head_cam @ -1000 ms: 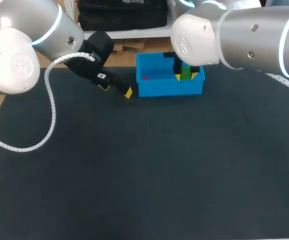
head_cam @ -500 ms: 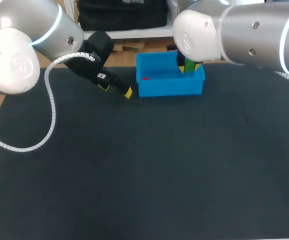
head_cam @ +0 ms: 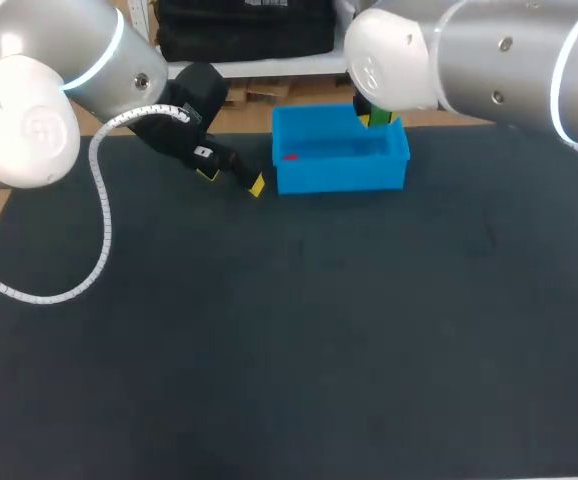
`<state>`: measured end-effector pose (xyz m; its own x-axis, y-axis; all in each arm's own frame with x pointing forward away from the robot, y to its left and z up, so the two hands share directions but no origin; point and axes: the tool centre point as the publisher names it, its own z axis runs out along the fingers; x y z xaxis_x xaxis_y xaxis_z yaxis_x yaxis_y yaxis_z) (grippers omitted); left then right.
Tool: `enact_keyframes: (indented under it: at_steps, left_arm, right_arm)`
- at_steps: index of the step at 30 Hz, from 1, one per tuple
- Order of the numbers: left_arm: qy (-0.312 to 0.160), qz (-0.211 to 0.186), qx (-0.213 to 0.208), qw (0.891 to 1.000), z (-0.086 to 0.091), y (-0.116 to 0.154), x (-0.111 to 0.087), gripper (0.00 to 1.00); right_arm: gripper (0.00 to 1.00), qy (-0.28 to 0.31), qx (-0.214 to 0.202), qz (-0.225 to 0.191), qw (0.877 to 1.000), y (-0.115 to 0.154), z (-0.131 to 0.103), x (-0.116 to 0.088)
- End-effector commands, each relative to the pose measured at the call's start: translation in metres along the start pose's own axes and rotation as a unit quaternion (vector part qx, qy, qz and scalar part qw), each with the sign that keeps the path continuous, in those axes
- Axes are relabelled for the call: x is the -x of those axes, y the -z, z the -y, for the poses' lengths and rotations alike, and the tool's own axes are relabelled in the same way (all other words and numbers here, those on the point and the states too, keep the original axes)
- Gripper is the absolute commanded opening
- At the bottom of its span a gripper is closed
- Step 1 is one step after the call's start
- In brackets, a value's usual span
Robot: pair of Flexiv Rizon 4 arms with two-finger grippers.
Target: Use the left arm to pick the red cube and place it into the blue plastic box first, then use the right arm to grasp the green cube and put it into the same blue plastic box after the first action is fully finished.
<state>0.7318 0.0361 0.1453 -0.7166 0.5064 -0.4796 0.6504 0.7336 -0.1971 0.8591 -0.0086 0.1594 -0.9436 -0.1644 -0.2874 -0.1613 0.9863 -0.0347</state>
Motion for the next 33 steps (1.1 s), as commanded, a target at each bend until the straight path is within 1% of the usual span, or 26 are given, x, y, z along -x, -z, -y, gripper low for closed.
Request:
enact_keyframes:
  at_steps: [1, 9, 24, 33]
  left_arm:
    - [-0.001, 0.002, -0.001, 1.000, -0.001, 0.000, -0.001, 1.00]
    - [-0.001, 0.002, -0.001, 1.000, -0.001, 0.000, -0.001, 1.00]
    - [-0.001, 0.002, -0.001, 1.000, -0.001, 0.000, -0.001, 1.00]
    - [-0.001, 0.002, -0.001, 1.000, -0.001, 0.000, -0.001, 1.00]
  right_arm:
    - [0.00, 0.002, -0.001, 0.001, 1.000, 0.000, 0.000, 0.005]
    - [0.00, 0.007, -0.004, 0.009, 1.000, 0.001, 0.001, 0.013]
    - [0.00, 0.018, -0.011, 0.022, 1.000, 0.003, 0.005, 0.034]
    - [0.00, 0.019, -0.015, 0.038, 0.999, 0.000, 0.006, 0.047]
